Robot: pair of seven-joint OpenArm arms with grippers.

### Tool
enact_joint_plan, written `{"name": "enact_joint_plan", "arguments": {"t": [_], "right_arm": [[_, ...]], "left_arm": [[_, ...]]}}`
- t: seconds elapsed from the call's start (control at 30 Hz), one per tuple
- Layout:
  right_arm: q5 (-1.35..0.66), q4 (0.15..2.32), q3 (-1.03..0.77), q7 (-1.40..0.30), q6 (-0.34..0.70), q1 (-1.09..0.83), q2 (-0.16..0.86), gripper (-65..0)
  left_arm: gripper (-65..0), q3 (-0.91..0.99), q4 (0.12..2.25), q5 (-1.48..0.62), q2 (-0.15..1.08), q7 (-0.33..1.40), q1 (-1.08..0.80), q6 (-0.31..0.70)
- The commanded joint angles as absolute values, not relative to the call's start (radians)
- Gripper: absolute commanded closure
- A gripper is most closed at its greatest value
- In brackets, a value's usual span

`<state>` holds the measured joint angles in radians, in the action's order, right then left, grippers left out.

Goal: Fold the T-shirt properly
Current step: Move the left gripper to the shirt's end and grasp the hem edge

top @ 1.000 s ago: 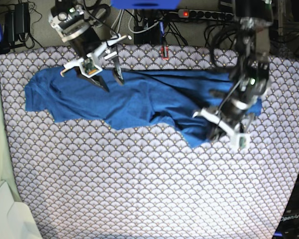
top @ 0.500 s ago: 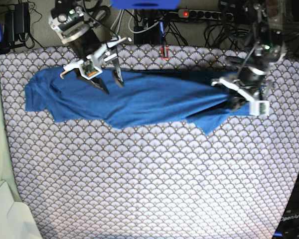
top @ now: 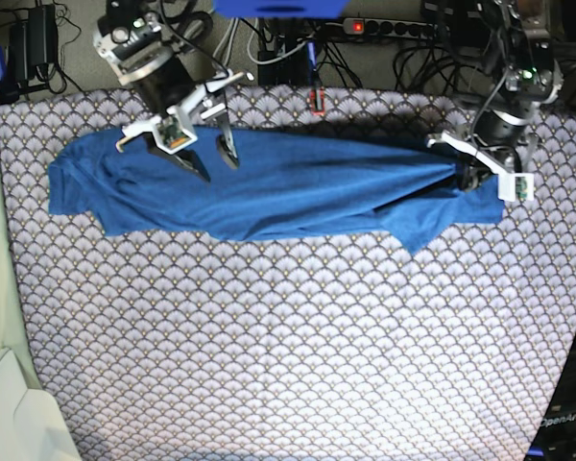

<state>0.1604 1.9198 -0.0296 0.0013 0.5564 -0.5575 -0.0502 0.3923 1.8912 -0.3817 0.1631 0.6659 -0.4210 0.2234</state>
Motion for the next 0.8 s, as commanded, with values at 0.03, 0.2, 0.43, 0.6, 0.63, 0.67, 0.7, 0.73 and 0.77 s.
{"name": "enact_joint_plan", "arguments": {"t": [0.03, 0.2, 0.43, 0.6, 0.63, 0.67, 0.7, 0.73, 0.77], "right_arm": [[0.145, 1.937, -0.028, 0.031, 0.561, -0.556, -0.050, -25.8], [0.145, 1.937, -0.028, 0.031, 0.561, -0.556, -0.050, -25.8], [0.145, 1.937, -0.028, 0.031, 0.561, -0.556, -0.050, -25.9], [0.145, 1.937, -0.028, 0.031, 0.561, -0.556, -0.050, -25.9], [0.145, 1.937, -0.028, 0.031, 0.561, -0.556, -0.050, -25.9], [0.145, 1.937, -0.028, 0.031, 0.561, -0.556, -0.050, -25.9], [0.145, 1.937, -0.028, 0.031, 0.561, -0.556, -0.050, -25.9], [0.145, 1.937, -0.030, 0.031, 0.561, -0.556, -0.050, -25.9], [0.145, 1.937, -0.030, 0.031, 0.561, -0.556, -0.050, -25.9]], "left_arm": [[-0.4, 0.398, 1.888, -0.387, 0.171, 0.645, -0.420, 0.226], [-0.5, 0.398, 1.840, -0.387, 0.171, 0.651, -0.412, 0.226], [-21.5, 0.398, 1.831, -0.387, 0.168, 0.654, -0.418, 0.223], [-43.9, 0.398, 1.842, -0.394, 0.168, 0.650, -0.423, 0.226], [-46.9, 0.398, 1.844, -0.397, 0.168, 0.644, -0.430, 0.226], [-49.8, 0.398, 1.848, -0.398, 0.168, 0.644, -0.435, 0.226], [-52.1, 0.398, 1.863, -0.398, 0.168, 0.644, -0.435, 0.226], [-53.4, 0.398, 1.880, -0.400, 0.166, 0.642, -0.433, 0.228], [-53.9, 0.394, 1.899, -0.400, 0.165, 0.642, -0.433, 0.228]]}}
